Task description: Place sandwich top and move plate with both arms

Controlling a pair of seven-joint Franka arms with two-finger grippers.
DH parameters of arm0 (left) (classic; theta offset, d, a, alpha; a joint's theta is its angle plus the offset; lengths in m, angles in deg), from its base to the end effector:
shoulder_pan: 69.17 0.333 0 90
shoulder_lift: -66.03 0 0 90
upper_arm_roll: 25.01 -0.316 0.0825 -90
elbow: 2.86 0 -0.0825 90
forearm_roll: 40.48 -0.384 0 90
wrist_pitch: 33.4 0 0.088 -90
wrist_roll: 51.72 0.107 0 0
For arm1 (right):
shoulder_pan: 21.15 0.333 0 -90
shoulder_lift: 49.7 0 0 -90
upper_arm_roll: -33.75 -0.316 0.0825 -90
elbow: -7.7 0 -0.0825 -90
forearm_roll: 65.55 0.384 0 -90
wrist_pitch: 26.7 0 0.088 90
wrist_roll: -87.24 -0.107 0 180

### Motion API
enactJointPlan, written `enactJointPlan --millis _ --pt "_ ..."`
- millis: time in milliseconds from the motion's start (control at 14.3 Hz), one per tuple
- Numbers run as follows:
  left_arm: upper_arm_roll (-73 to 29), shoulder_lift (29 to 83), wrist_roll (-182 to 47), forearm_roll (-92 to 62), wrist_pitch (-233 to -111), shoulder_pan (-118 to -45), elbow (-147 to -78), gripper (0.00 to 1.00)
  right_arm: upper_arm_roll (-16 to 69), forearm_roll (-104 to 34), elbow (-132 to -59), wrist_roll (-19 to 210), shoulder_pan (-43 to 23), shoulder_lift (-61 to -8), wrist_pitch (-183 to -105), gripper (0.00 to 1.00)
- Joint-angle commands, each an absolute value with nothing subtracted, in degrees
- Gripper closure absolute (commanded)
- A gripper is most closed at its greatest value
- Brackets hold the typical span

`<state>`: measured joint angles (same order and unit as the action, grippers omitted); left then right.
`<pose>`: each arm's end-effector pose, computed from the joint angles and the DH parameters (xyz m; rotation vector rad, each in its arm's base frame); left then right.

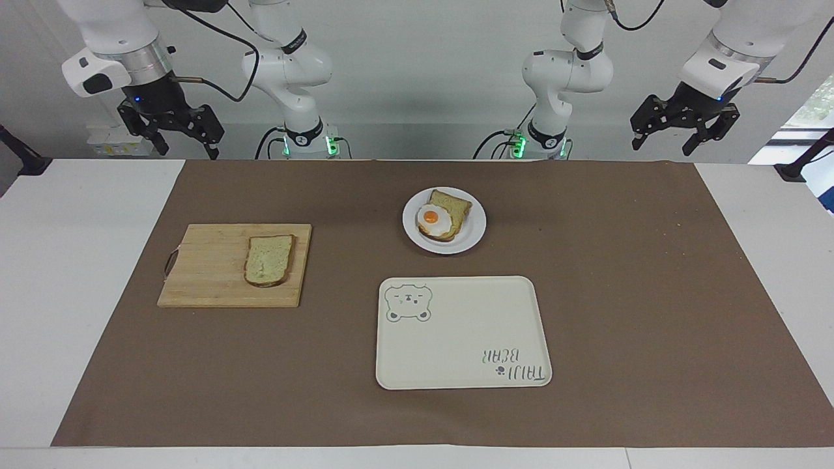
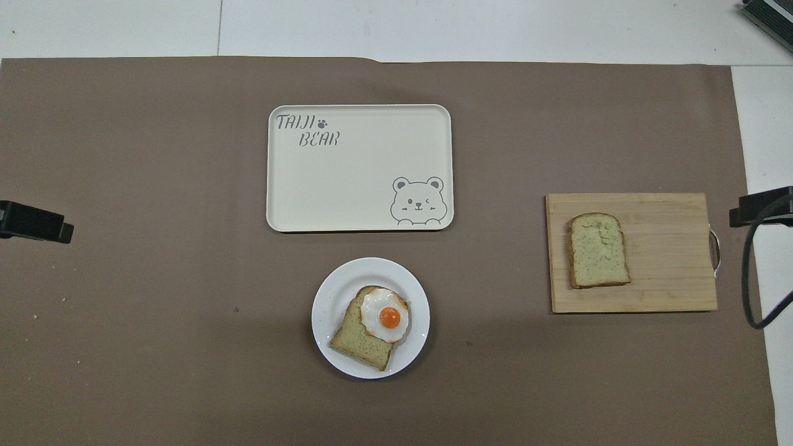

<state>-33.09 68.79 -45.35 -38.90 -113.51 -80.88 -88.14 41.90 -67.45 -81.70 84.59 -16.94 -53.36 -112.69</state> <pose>0.5196 -0.0341 0.6736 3.0935 -0.2776 -0.0648 0.5259 -0.0428 0.6575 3.1122 -0.1825 0.0054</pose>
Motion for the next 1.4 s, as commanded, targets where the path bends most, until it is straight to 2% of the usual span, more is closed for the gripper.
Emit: enactJointPlan --millis 0,837,1326 --pt "-33.3 68.9 -46.0 -39.3 -112.5 -81.0 -87.9 0.0 41.7 -66.4 -85.4 84.6 -17.4 -55.6 -115.5 0.0" --pt "-33.3 68.9 -46.0 -39.3 -112.5 -81.0 -87.9 0.0 41.7 -66.3 -88.6 84.9 -17.3 -56.3 -117.0 0.0" --pt "-33.3 68.9 -46.0 -39.3 -112.5 -81.0 -87.9 0.0 41.7 -63.4 -96.8 89.3 -17.5 -55.5 -125.3 0.0"
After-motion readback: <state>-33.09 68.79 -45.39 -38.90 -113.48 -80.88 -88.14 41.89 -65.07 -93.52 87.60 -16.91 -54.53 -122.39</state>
